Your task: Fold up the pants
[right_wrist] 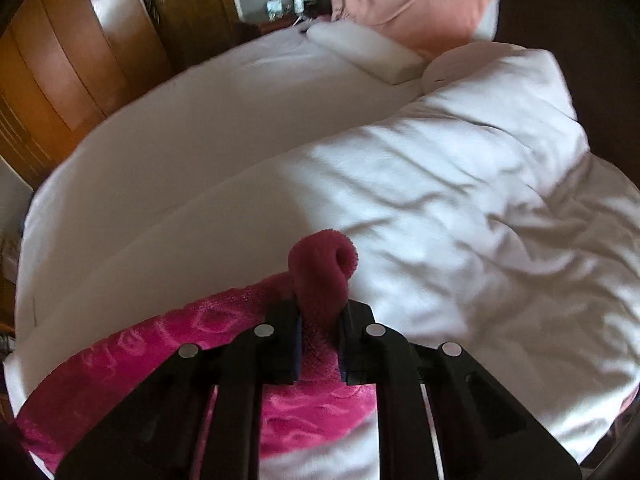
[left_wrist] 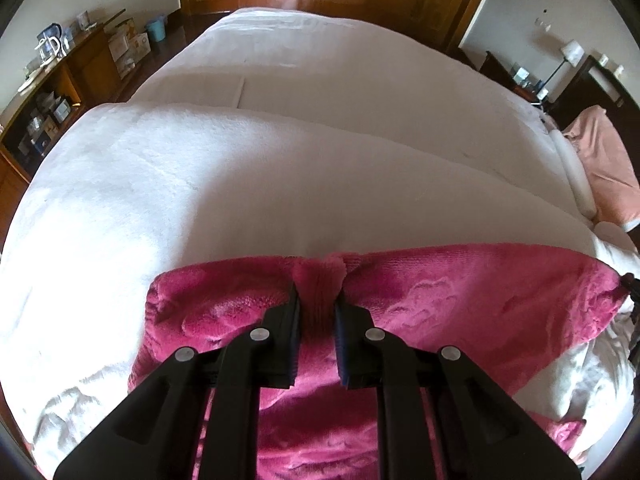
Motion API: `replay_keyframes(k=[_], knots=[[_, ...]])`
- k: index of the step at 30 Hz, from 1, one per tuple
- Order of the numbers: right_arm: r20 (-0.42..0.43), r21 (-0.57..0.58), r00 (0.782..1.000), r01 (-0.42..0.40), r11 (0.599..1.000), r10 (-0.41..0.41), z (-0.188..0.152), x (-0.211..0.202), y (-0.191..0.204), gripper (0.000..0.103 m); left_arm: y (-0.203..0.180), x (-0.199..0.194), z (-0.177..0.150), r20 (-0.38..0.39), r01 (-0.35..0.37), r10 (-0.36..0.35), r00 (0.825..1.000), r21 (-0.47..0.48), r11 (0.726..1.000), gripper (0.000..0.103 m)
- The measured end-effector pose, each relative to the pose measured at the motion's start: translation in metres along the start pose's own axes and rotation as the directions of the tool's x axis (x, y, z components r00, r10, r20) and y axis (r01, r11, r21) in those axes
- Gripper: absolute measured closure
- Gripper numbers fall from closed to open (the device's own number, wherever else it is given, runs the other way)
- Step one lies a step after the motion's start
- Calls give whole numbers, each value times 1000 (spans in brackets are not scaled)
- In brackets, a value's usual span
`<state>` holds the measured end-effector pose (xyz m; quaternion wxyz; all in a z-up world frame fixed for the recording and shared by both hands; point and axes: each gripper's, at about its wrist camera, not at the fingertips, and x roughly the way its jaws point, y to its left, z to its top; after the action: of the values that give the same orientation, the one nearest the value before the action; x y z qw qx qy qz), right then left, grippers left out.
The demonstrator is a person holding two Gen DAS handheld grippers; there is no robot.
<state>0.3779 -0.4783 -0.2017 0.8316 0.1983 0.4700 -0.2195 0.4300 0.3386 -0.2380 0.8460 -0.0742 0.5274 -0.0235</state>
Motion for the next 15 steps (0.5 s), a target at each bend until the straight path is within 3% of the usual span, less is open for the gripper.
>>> replay_keyframes(k=[6, 15], knots=[[43, 49, 999, 24, 998, -26, -56, -66, -40, 90, 24, -42, -39, 46, 54, -53, 998, -14, 998, 90], [9, 211, 996, 83, 974, -87, -174, -135, -109, 90, 62, -101, -122, 71, 135, -132, 989, -30, 990, 90]])
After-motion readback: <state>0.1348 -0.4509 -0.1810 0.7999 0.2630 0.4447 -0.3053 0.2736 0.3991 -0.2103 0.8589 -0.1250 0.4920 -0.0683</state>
